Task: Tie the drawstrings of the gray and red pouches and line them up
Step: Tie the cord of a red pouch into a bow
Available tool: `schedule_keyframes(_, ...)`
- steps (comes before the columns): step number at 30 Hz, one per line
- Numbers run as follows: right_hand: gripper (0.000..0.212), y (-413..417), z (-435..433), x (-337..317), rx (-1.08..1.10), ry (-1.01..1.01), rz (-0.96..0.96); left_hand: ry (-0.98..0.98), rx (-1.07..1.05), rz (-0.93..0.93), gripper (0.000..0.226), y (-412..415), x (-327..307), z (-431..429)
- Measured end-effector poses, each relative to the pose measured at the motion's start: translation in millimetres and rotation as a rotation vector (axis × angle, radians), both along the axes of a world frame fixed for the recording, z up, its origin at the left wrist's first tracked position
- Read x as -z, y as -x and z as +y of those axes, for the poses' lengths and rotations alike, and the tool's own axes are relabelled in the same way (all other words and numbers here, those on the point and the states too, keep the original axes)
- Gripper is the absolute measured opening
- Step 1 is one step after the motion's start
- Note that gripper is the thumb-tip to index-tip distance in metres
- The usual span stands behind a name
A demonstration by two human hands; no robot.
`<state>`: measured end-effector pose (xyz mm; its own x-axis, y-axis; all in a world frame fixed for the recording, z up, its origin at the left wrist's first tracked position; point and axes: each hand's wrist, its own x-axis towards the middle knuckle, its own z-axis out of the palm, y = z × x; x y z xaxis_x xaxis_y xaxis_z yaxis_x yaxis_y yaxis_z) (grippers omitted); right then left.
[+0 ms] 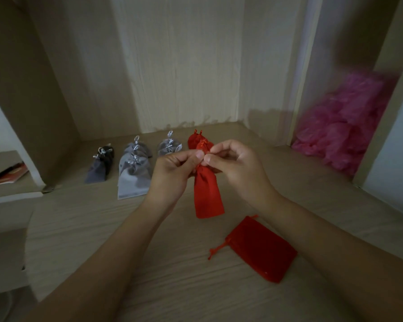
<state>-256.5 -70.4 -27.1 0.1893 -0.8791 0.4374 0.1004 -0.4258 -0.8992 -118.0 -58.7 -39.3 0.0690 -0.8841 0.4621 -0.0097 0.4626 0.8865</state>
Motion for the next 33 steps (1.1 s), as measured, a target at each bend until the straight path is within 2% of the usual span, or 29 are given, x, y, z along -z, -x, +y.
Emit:
schedule_keyframes(3,0.017,4,-3,-4,-0.179,-0.174,-0.039,0.033,0.020,-0.083,0.019,-2,-2,2)
schedule_keyframes(7,0.011,16,-7,-12,-0.354,-0.227,0.044,-0.005,0.116,-0.116,0.019,-2,-5,4)
schedule_keyframes(11,0.012,23,-11,-14,-0.432,-0.269,0.086,-0.038,0.173,-0.141,0.020,-2,-6,6)
schedule_keyframes(19,0.012,21,-14,-10,-0.391,-0.245,0.059,-0.001,0.163,-0.107,0.018,2,-4,4)
schedule_keyframes(26,0.010,15,-13,-4,-0.252,-0.142,0.077,0.041,-0.130,-0.037,0.010,6,5,0)
schedule_keyframes(30,0.015,10,-10,-3,-0.109,0.021,0.173,-0.085,-0.019,-0.032,0.013,-2,-1,-3)
schedule_keyframes(33,0.015,6,-11,-4,-0.041,0.043,0.183,-0.068,-0.032,0.027,0.013,-1,1,-3)
